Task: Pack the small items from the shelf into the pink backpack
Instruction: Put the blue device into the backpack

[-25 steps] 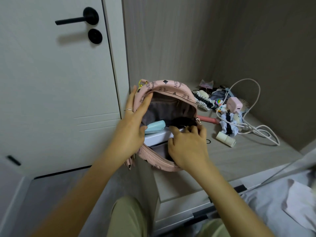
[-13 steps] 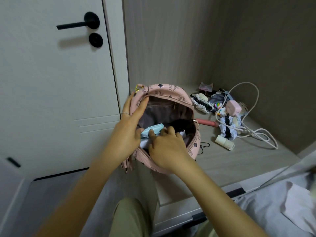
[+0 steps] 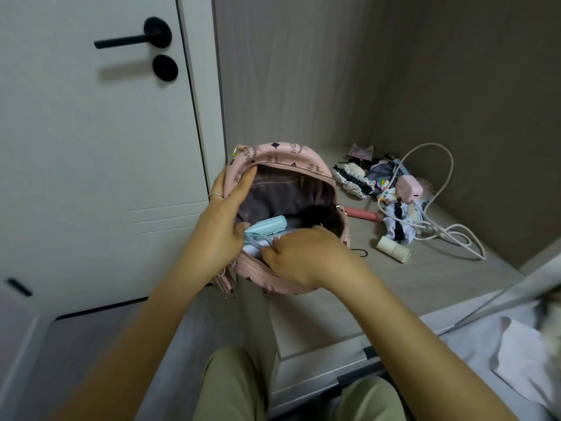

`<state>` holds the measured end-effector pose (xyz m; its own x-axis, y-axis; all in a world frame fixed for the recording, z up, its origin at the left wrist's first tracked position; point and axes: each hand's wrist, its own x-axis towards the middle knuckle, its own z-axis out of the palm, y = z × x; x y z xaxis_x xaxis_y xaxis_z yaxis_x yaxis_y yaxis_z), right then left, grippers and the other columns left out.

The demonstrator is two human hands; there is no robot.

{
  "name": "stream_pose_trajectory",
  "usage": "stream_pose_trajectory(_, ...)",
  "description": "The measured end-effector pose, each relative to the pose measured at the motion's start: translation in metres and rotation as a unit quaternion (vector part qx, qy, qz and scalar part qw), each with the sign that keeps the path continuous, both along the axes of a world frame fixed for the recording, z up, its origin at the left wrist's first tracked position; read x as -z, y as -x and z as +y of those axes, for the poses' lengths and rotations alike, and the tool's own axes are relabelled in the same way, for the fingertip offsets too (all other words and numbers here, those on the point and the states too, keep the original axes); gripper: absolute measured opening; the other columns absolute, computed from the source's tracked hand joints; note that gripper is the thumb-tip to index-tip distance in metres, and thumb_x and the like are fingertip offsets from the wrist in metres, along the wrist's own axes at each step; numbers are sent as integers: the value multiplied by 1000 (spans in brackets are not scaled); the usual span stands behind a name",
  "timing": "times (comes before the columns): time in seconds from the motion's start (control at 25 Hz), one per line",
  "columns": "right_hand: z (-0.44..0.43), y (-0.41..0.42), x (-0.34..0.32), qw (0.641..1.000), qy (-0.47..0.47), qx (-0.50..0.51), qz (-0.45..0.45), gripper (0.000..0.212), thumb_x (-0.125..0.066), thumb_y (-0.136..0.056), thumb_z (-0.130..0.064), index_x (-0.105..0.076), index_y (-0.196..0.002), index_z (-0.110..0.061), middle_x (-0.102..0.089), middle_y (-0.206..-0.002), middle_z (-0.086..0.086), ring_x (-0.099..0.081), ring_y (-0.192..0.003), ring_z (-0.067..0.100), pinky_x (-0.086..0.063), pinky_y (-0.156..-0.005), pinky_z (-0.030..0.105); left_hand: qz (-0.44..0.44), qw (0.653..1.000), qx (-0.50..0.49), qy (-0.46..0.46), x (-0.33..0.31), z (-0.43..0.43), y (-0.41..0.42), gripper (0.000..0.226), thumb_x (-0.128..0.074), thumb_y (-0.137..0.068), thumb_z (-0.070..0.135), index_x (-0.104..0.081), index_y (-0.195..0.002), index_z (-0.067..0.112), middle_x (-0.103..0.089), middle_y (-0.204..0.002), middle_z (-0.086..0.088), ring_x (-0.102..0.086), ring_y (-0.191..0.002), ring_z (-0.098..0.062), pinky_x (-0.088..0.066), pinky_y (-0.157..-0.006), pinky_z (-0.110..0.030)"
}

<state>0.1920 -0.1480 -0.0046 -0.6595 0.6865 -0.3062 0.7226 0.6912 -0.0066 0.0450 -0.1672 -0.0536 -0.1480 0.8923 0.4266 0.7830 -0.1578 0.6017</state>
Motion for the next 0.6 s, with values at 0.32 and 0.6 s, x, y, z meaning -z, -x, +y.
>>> stream_pose_trajectory(0.32, -9, 13, 0, 997, -14, -18, -76, 39, -31, -100, -26, -43, -136, -16, -46, -140, 10, -41, -127, 33, -32, -105, 50, -14, 1000, -12, 10, 3, -4, -6, 107, -73, -73, 2, -4, -137, 53, -2, -156, 6, -40, -130, -26, -40, -90, -26)
stream_pose_trajectory(0.6, -10, -54, 21, 971, -24, 0, 239, 31, -47, -91, -45, -64, -109, -28, -68, -109, -1, -58, -105, 22, -37, -88, 30, 47, 997, -9, 57, -2, -12, -18, 130, -87, -59, 18, 10, -141, 46, 14, -153, 6, -35, -134, -28, -43, -95, -31)
